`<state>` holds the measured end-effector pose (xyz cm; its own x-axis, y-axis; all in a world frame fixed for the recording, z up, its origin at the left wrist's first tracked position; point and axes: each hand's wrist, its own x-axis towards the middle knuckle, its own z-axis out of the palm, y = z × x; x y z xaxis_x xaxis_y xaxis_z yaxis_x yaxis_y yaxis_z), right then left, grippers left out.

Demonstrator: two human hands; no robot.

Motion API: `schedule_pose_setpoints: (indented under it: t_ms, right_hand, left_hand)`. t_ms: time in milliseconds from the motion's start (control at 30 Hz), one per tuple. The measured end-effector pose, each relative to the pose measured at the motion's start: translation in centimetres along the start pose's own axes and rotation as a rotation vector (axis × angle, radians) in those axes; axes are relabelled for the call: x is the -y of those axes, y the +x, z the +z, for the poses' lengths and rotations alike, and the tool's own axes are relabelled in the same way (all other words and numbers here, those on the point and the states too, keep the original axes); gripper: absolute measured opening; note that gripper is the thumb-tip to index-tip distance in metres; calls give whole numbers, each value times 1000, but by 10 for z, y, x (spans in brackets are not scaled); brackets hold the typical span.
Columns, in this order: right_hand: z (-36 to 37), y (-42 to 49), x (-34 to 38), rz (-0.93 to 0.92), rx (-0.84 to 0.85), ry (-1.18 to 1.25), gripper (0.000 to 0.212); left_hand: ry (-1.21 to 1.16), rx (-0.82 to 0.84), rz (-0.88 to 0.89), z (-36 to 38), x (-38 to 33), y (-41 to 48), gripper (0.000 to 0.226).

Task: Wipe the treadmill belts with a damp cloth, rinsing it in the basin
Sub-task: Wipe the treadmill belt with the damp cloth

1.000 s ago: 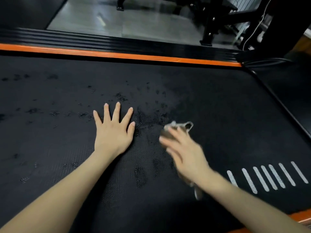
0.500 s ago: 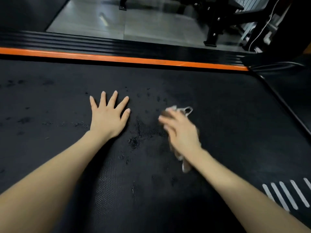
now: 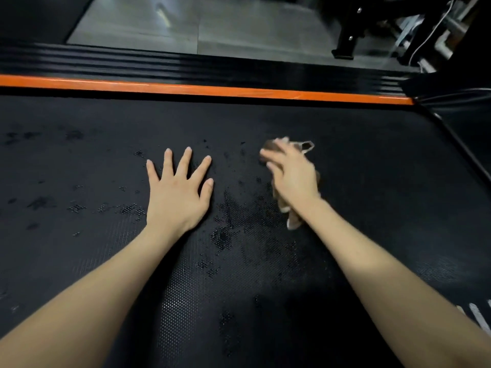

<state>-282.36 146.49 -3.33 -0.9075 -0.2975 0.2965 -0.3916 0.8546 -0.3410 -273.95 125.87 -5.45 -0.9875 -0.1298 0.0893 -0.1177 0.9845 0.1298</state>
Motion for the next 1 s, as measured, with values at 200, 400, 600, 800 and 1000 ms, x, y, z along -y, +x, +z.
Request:
schedule_pose_setpoints:
  t_ms: [200, 400, 600, 800, 1000]
  right_hand:
    - [-14, -69, 31, -483, 202, 135, 34]
    - [14, 58, -17, 35, 27, -16, 31]
    - [9, -34, 35, -328, 108, 105, 30]
    - [12, 21, 9, -277, 116, 74, 34]
    - [44, 85, 20, 145, 2, -7, 31]
  left_hand:
    - [3, 12, 0, -1, 0, -1, 63]
    - [4, 10, -1, -1, 0, -1, 62]
    - [-11, 9, -3, -1, 0, -1, 66]
    - [-31, 15, -12, -2, 1, 0, 74]
    - [-20, 35, -27, -3, -1, 0, 77]
